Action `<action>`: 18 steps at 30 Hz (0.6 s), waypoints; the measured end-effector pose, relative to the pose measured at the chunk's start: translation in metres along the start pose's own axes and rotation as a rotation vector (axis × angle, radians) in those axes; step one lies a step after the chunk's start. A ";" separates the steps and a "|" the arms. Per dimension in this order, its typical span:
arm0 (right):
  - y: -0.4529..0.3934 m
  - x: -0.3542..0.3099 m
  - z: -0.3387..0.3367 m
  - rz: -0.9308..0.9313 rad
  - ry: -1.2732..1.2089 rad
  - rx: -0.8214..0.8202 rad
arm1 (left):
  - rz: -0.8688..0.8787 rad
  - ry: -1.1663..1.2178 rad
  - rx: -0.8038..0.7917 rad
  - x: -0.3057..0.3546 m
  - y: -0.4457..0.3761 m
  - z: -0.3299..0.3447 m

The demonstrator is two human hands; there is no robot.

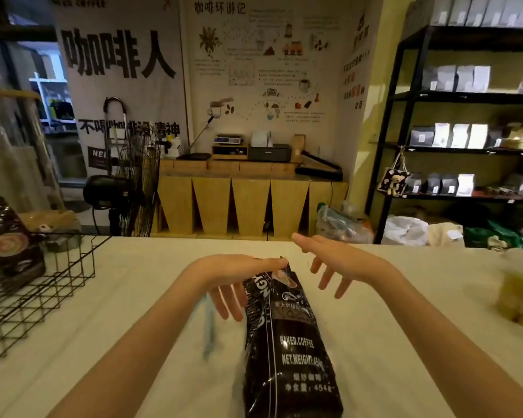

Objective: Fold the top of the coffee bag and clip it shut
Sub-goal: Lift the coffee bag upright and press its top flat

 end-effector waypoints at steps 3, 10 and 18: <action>-0.002 0.020 0.022 0.089 -0.018 -0.081 | -0.069 0.037 -0.053 -0.016 -0.007 0.019; -0.001 0.049 0.062 0.160 -0.126 -0.237 | -0.023 0.159 -0.023 -0.038 -0.026 0.041; -0.011 0.053 0.079 0.095 -0.156 -0.254 | 0.042 0.192 0.037 -0.037 -0.028 0.051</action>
Point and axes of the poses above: each hand's wrist, its own y-axis away from the middle knuckle, its own z-axis out of the palm, x = y × z, the point moved 9 cm from there along -y, towards the middle knuckle, and after that the axes turned 11 degrees about -x, right-handed, at the moved point
